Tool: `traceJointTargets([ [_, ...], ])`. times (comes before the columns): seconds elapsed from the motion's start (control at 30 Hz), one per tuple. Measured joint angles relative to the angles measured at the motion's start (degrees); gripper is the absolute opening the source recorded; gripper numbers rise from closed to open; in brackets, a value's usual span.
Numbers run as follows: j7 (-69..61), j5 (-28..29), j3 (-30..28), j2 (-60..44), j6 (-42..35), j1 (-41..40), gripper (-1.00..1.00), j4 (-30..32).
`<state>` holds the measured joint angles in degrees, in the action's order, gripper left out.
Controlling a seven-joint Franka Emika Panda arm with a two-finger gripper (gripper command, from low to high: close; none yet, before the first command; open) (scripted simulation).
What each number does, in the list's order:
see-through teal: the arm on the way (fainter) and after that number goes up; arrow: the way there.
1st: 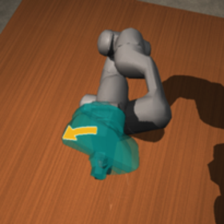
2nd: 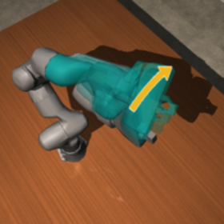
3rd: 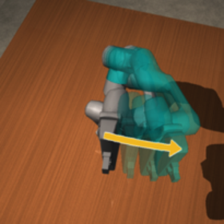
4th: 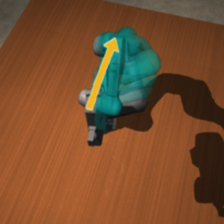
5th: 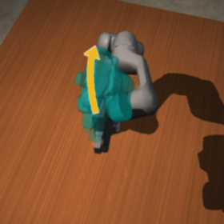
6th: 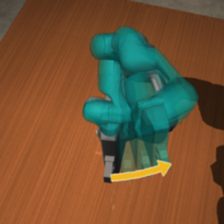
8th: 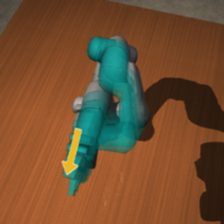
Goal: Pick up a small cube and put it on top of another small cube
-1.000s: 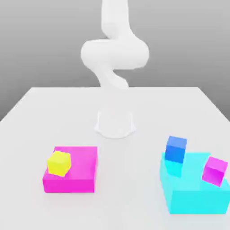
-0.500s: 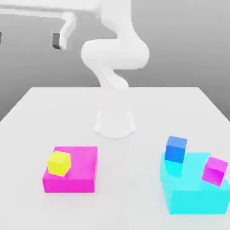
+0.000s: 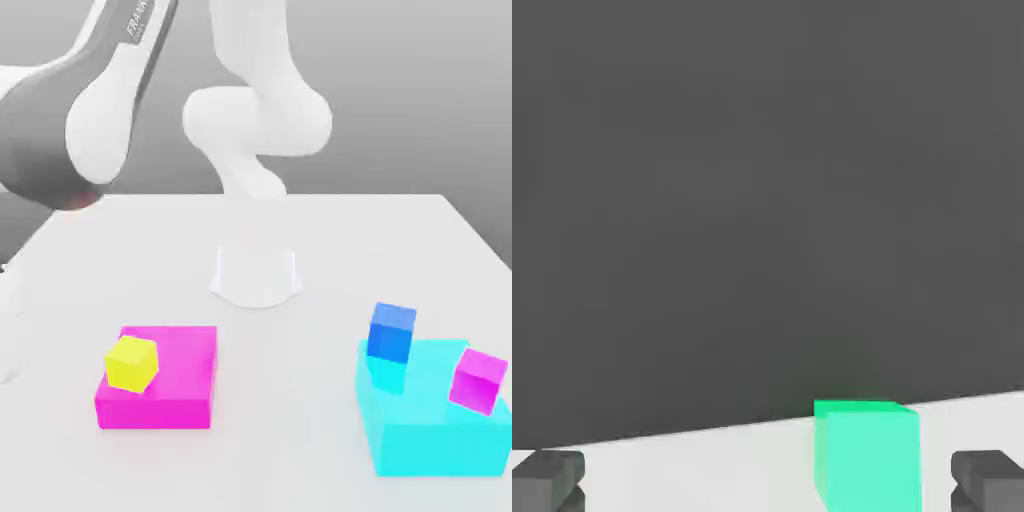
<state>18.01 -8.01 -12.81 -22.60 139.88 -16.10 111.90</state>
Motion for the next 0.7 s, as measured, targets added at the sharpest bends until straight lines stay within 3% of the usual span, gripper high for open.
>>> traceJointTargets([
  [0.27,-5.8,-3.8,2.3,-16.7,5.8,-6.2,0.0,-4.6],
  [0.3,-6.0,-4.0,2.6,-17.9,6.6,-6.4,-1.0,-4.9],
  [0.53,-6.2,-4.2,2.5,-17.7,6.4,-6.4,-1.0,-4.9],
  [0.7,-3.1,-2.9,1.9,-8.9,0.9,-2.3,-1.0,-1.6],
])
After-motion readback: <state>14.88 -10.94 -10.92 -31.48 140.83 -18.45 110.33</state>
